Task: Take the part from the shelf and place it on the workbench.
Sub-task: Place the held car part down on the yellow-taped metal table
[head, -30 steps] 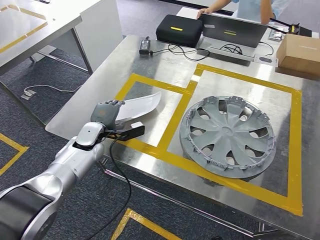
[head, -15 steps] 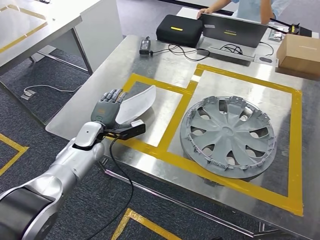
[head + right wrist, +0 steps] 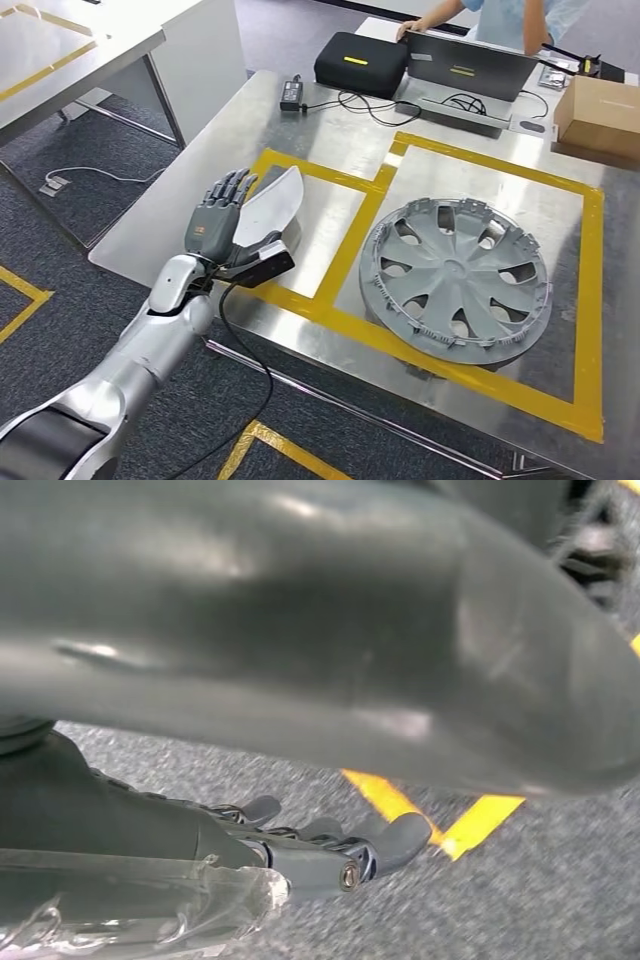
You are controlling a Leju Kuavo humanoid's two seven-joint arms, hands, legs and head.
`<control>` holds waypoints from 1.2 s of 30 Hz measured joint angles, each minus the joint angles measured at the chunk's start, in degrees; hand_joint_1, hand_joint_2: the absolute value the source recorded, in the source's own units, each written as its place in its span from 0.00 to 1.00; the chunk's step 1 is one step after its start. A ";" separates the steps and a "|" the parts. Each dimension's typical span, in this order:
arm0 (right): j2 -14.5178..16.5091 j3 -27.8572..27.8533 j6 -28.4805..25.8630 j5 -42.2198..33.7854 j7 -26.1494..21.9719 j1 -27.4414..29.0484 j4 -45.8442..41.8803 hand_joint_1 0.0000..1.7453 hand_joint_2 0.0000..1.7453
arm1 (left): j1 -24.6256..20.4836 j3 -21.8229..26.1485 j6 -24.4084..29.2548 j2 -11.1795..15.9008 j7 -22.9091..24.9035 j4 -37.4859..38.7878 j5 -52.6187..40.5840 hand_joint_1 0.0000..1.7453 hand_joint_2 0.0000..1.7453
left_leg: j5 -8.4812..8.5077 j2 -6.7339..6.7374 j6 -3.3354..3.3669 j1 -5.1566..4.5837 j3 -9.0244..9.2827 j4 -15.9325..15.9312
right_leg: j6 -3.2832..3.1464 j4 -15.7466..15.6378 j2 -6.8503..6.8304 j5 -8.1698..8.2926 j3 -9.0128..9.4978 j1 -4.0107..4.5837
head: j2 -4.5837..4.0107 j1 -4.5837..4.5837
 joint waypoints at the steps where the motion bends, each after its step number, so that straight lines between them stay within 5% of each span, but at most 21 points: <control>1: 0.13 -0.14 -0.07 0.01 0.35 0.12 0.02 0.00 0.00 | 1.15 0.09 0.32 0.06 -0.61 -1.37 1.03 0.00 0.00 | -0.18 -0.06 -0.47 -0.01 -0.13 0.37 | 0.00 -2.22 0.08 0.73 1.17 -0.13 | 0.00 0.12; 6: 0.33 -1.03 -0.22 0.13 0.85 0.78 0.03 0.00 0.00 | 6.29 0.52 1.37 1.33 -2.63 -8.71 6.09 0.00 0.00 | -1.38 -0.17 -1.88 -0.08 -1.11 2.05 | -2.89 -2.50 0.63 0.60 0.82 -0.01 | 0.00 -0.33; 10: 0.33 -1.66 -0.27 0.25 0.88 0.84 0.02 0.00 0.00 | 9.69 1.26 1.28 2.67 -2.92 -14.29 7.91 0.00 0.00 | -9.32 -0.13 -2.15 -0.12 -6.32 14.99 | -4.50 -2.56 0.59 1.58 -0.56 0.39 | 0.00 -0.59; 12: 0.33 -1.86 -0.28 0.28 0.88 0.90 0.02 0.00 0.00 | 11.46 1.77 1.31 3.34 -3.11 -16.22 8.80 0.00 0.00 | -9.65 -0.13 -1.70 -0.27 -6.60 17.38 | -4.76 -2.56 0.61 2.28 -1.42 0.78 | 0.00 -0.59; 16: 0.37 -2.38 -0.26 0.45 0.79 0.94 0.01 0.00 0.00 | 13.85 3.65 2.54 4.54 -4.43 -19.69 11.52 0.00 0.00 | -4.98 -0.07 -0.04 -1.30 1.97 4.25 | -4.58 -2.62 0.80 4.08 -3.05 1.39 | 0.00 -0.53; 18: 0.41 -2.65 -0.25 0.48 0.75 0.97 -0.01 0.00 0.00 | 14.65 4.47 3.06 4.91 -4.86 -20.87 12.15 0.00 0.00 | -4.46 -0.02 0.07 -1.76 3.41 1.07 | -3.97 -2.97 0.74 5.10 -3.35 1.33 | 0.00 -0.61; 20: 0.43 -2.86 -0.24 0.49 0.73 1.07 -0.01 0.00 0.00 | 15.45 5.02 3.23 5.22 -4.97 -21.45 12.34 0.00 0.00 | -3.25 0.03 0.42 -1.80 2.76 0.50 | -3.23 -3.54 0.65 6.02 -3.50 1.13 | 0.00 -0.85; 22: 0.44 -3.01 -0.23 0.49 0.73 1.29 -0.01 0.00 0.00 | 15.94 5.40 3.35 5.45 -5.03 -21.84 12.55 0.00 0.00 | -1.79 0.09 1.15 -1.55 1.85 0.03 | -2.59 -2.05 0.50 3.72 -4.46 1.10 | 0.00 -0.84; 25: 0.44 -3.18 -0.18 0.42 0.72 1.42 -0.01 0.00 0.00 | 17.03 6.23 4.08 5.60 -5.16 -22.50 13.31 0.00 0.00 | 0.15 0.14 1.58 -1.39 -0.27 -0.07 | -1.91 8.11 0.28 -4.69 -6.99 1.02 | 0.00 -0.67; 26: 0.44 -3.27 -0.15 0.40 0.71 1.37 -0.01 0.00 0.00 | 17.62 6.75 4.49 5.67 -5.32 -22.61 13.68 0.00 0.00 | 0.73 0.23 1.53 -1.39 -1.02 -0.05 | -1.75 11.31 0.27 -6.10 -7.34 1.01 | 0.00 -0.70; 28: 0.44 -3.45 -0.10 0.44 0.81 1.35 -0.03 0.00 0.00 | 18.92 7.98 5.42 5.85 -5.87 -22.64 14.56 0.00 0.00 | 1.95 0.49 1.34 -1.37 -2.62 0.01 | -1.60 12.44 0.25 -5.09 -5.35 1.01 | 0.00 -0.70; 30: 0.44 -3.63 -0.13 0.77 1.30 1.35 -0.10 0.00 0.00 | 20.30 9.65 6.45 6.14 -6.69 -22.87 16.13 0.00 0.00 | 3.12 0.62 0.92 -1.33 -4.04 0.17 | -1.59 5.84 0.21 -3.10 0.73 1.00 | 0.00 -0.68; 32: 0.45 -3.86 -0.19 1.28 1.94 1.23 -0.24 0.00 0.00 | 21.68 11.84 7.52 6.50 -7.51 -23.56 18.09 0.00 0.00 | 4.06 0.68 0.29 -1.41 -4.80 0.44 | -2.07 -2.15 0.30 -3.81 6.56 1.09 | 0.00 -0.81; 34: 0.46 -4.00 -0.25 1.74 2.34 1.23 -0.31 0.00 0.00 | 22.89 14.27 8.54 6.78 -8.18 -24.20 19.22 0.00 0.00 | 4.94 0.77 -0.34 -1.43 -4.92 0.46 | -3.00 -4.90 0.43 -4.59 8.04 1.34 | 0.00 -0.93; 36: 0.50 -4.16 -0.34 2.10 2.65 1.37 -0.32 0.00 0.00 | 24.18 16.92 9.24 6.88 -9.02 -24.45 19.51 0.00 0.00 | 4.67 0.68 -1.04 -1.25 -5.21 0.67 | -4.22 -4.76 0.30 -3.77 7.21 1.34 | 0.00 -0.90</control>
